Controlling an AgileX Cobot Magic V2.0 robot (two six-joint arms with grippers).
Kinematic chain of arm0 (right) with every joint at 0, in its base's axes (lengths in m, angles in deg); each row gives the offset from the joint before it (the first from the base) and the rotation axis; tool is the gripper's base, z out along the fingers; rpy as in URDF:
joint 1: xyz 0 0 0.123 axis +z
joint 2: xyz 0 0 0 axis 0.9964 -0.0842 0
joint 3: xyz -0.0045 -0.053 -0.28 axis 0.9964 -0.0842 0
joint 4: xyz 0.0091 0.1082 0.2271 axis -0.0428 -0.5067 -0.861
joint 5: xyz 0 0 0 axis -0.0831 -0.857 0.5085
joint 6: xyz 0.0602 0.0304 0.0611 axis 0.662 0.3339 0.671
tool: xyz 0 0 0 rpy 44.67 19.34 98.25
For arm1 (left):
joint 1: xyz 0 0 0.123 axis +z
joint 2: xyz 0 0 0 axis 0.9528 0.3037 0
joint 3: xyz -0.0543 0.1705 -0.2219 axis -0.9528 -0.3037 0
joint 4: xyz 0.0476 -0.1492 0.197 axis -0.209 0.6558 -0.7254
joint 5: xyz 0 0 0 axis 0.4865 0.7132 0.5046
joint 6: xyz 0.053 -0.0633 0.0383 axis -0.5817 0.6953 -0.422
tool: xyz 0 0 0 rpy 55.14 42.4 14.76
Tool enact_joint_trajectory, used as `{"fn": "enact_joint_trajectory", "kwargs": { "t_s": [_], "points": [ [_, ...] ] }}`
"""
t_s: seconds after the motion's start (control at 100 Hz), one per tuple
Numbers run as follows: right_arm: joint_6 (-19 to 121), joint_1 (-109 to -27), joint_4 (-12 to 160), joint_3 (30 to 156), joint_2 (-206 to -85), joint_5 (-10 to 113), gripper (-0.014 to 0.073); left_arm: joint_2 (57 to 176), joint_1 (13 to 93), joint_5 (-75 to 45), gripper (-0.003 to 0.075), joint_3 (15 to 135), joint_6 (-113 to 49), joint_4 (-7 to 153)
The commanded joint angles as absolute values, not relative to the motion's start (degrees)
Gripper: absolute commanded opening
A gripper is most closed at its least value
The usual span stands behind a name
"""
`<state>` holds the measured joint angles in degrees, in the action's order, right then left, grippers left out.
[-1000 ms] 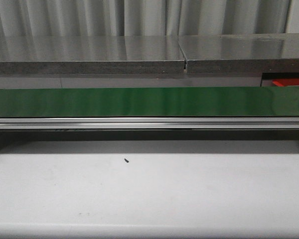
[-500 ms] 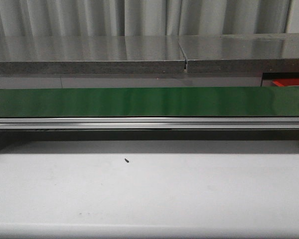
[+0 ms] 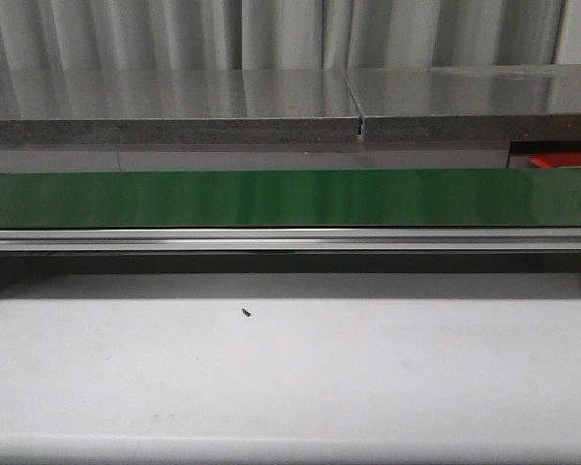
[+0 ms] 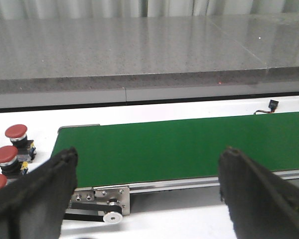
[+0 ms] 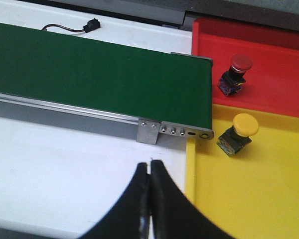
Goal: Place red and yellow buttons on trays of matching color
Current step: 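Grasp another red-capped button with the left gripper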
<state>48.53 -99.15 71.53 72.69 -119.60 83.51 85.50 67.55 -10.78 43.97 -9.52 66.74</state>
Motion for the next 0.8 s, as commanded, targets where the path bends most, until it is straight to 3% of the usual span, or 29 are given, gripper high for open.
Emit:
{"fn": "enact_joint_trajectory", "kwargs": {
  "t_s": [0.0, 0.43, 0.79],
  "points": [
    [48.0, -98.9, 70.9, 74.0, -119.6, 80.2, -0.0069, 88.4, 68.7, -11.8, 0.0587, 48.4, -8.1, 67.6],
    [48.0, -98.9, 70.9, 74.0, -119.6, 80.2, -0.0069, 115.9, 85.7, 3.7, 0.0537, 73.9, -2.4, 67.3],
    [48.0, -98.9, 70.9, 74.0, -119.6, 80.2, -0.0069, 134.5, 92.8, 7.3, 0.0537, 82.1, -2.4, 67.3]
  ]
}}
